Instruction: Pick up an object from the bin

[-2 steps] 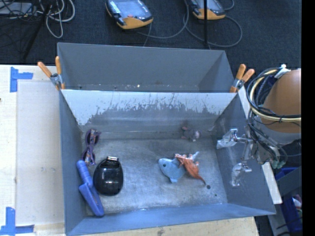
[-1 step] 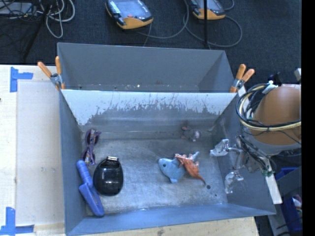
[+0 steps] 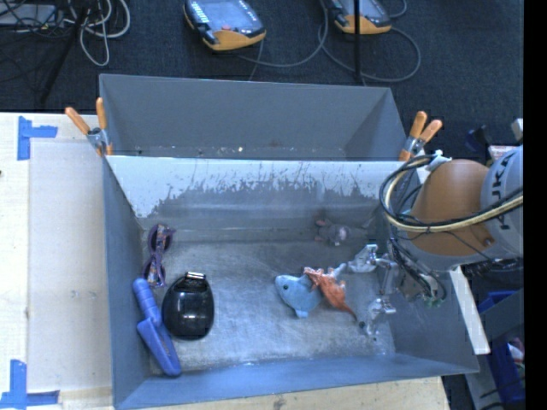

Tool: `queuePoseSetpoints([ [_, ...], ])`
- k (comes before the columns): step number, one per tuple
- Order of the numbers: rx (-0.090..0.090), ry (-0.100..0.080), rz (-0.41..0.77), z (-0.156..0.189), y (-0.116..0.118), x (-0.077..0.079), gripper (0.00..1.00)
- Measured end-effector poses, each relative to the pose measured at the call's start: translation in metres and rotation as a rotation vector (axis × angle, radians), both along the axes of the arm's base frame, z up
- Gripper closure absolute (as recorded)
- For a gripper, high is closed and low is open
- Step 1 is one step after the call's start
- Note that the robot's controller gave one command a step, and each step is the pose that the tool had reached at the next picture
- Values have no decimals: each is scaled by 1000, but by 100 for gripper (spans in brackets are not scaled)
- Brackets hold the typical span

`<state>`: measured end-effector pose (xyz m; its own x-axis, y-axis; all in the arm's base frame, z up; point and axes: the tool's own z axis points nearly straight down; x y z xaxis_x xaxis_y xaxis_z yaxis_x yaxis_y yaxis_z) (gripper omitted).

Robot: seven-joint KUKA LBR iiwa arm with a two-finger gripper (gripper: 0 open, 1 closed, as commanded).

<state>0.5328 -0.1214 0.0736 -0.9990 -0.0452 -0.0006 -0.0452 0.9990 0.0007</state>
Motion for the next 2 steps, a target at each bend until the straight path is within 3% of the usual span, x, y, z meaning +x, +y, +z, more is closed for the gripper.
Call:
queuePoseSetpoints([
  [1, -5, -4, 175, -1, 19, 23, 0],
  [2, -3, -14, -117, 0, 72, -3, 100],
])
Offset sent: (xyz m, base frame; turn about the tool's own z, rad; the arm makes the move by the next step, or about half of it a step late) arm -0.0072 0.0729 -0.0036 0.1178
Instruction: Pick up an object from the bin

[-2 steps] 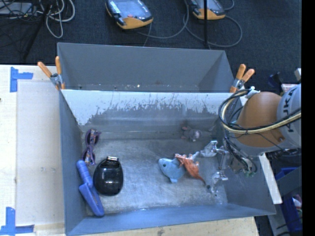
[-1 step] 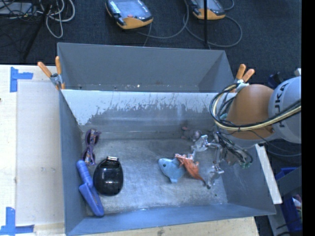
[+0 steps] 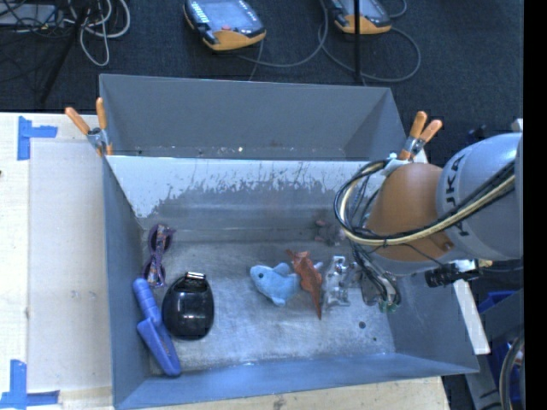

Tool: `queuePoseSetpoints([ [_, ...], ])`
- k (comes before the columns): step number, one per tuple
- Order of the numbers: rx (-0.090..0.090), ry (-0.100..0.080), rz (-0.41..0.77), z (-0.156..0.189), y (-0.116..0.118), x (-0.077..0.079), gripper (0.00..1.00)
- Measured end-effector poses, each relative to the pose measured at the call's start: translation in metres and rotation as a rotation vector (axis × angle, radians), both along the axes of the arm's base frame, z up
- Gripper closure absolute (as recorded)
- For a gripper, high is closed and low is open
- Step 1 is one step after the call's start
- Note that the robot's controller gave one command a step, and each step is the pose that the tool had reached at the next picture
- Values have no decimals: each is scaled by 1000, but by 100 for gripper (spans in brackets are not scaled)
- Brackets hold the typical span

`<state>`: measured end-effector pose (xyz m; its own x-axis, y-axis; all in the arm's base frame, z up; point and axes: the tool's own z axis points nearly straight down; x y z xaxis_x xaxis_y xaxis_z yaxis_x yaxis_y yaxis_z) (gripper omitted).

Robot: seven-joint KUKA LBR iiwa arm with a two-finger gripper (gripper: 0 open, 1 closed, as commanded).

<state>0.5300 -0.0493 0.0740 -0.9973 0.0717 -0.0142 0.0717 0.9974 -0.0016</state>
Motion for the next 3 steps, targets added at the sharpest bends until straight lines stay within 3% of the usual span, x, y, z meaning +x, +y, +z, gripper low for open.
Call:
queuePoseSetpoints([
  [1, 0, 0, 1, 0, 0, 0, 100],
  [2, 2, 22, 18, 44, 40, -5, 100],
  [3, 6, 13, 1, 85, 15, 14, 100],
])
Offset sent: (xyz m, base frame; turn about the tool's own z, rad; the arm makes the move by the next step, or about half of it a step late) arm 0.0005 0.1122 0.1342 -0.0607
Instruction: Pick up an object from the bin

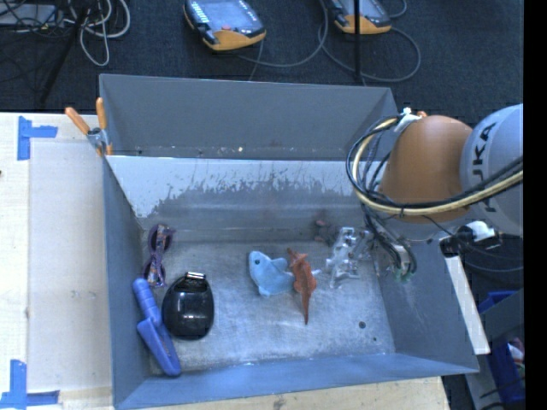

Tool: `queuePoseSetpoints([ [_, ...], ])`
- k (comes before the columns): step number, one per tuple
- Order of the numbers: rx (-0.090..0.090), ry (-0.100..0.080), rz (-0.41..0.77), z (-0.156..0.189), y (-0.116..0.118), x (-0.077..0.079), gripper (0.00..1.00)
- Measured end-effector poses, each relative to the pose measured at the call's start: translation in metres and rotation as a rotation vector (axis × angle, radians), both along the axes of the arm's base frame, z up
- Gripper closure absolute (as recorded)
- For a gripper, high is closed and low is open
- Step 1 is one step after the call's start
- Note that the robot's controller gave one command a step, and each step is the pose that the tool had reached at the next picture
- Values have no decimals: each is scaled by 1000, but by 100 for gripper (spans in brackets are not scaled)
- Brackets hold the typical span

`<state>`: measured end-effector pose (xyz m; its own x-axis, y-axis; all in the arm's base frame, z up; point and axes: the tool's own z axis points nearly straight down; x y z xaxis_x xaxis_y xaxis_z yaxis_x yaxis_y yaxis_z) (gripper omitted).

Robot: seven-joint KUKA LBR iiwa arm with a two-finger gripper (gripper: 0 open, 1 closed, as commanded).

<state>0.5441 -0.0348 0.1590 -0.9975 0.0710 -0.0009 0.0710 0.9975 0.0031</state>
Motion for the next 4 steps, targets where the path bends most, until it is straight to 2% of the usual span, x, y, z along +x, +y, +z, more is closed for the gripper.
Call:
queuePoseSetpoints([
  [1, -6, 6, 28, 52, -1, 14, 100],
  [2, -2, 3, 170, 113, 5, 16, 100],
  [3, -4, -3, 329, 15, -11, 19, 0],
  [4, 0, 9, 364, -32, -16, 17, 0],
])
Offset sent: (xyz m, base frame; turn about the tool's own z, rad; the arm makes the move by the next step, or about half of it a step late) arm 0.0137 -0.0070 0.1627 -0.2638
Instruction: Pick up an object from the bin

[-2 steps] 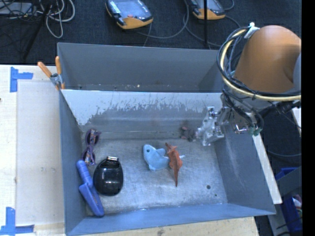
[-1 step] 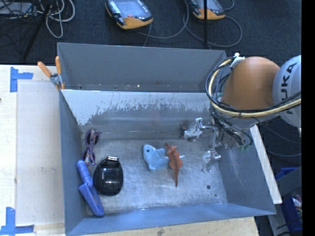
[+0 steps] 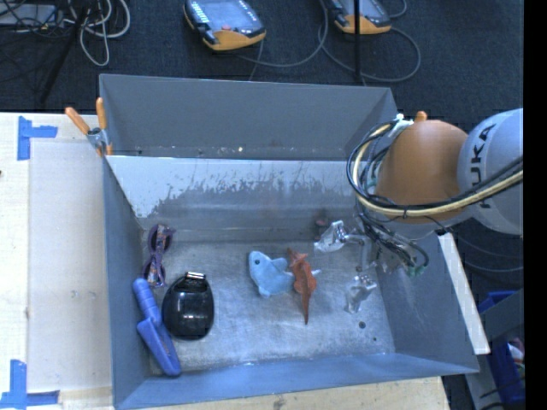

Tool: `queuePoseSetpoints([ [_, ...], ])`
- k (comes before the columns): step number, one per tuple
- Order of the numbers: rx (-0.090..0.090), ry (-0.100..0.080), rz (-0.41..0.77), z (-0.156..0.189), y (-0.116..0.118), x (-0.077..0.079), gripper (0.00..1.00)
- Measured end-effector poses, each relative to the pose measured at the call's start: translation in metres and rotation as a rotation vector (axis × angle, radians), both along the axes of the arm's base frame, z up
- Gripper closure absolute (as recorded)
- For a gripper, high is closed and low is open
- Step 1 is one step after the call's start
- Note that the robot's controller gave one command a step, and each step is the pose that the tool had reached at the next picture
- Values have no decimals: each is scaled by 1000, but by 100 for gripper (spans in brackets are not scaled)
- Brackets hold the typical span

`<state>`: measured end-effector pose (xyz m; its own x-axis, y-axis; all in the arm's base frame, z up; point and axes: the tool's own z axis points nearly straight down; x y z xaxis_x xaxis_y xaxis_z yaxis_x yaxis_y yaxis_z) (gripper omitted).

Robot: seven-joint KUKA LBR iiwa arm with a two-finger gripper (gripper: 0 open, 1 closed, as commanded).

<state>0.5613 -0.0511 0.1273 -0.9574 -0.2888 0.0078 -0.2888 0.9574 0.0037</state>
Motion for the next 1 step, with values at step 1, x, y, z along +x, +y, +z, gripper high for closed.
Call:
queuePoseSetpoints([
  [1, -2, -11, 65, -26, 35, 16, 0],
])
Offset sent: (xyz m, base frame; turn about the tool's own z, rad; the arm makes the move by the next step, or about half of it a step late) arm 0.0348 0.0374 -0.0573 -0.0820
